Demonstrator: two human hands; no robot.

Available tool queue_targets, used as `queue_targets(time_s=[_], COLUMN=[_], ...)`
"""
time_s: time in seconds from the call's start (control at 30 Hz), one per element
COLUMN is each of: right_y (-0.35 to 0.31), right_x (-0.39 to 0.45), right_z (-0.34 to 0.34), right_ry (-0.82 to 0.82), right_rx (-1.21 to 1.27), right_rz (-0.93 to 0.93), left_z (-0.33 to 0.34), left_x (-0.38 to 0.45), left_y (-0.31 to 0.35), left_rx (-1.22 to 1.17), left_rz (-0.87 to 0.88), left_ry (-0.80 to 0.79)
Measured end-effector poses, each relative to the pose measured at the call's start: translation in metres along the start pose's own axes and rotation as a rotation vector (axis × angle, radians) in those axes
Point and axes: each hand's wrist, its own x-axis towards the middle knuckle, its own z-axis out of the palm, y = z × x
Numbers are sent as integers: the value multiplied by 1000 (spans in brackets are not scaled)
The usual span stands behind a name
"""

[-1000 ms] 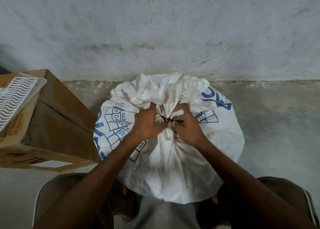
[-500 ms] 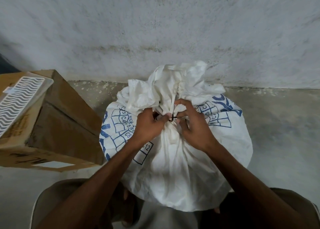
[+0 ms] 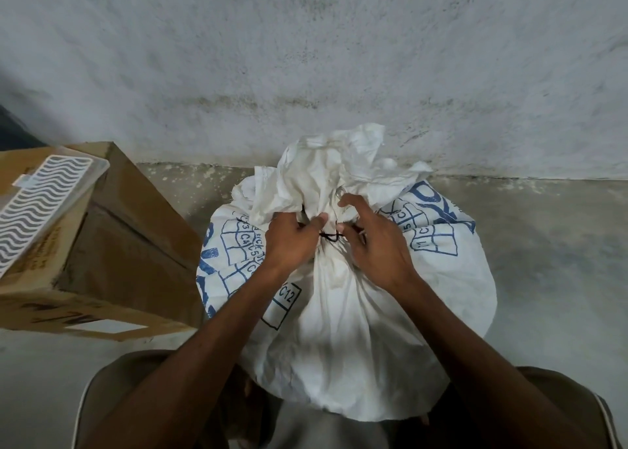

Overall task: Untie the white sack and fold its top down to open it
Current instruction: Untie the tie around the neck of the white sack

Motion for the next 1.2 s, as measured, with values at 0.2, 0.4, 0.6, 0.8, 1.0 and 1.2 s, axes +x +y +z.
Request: queue_targets(time_s=[0.2, 0.4, 0.6, 0.8, 1.0, 1.2], right_y=[0, -10, 5, 22, 28, 30], right_x=[2, -7, -11, -2, -5, -11], right_z=[-3, -3, 3, -5, -7, 0], right_ry=[54, 252, 71, 97, -24, -44], right_rx=[209, -80, -106, -46, -44, -57], right_rz=[252, 51, -201, -101, -47, 27], left_z=[1, 0, -4, 4, -8, -11], left_x=[-5, -5, -4, -27, -21, -21], left_y=[4, 3, 6, 3, -5, -1], left_rx=[5, -10, 141, 564, 697, 752], left_rz=[-13, -29, 103, 432, 694, 639], left_ry=[-1, 4, -53, -44, -182, -88])
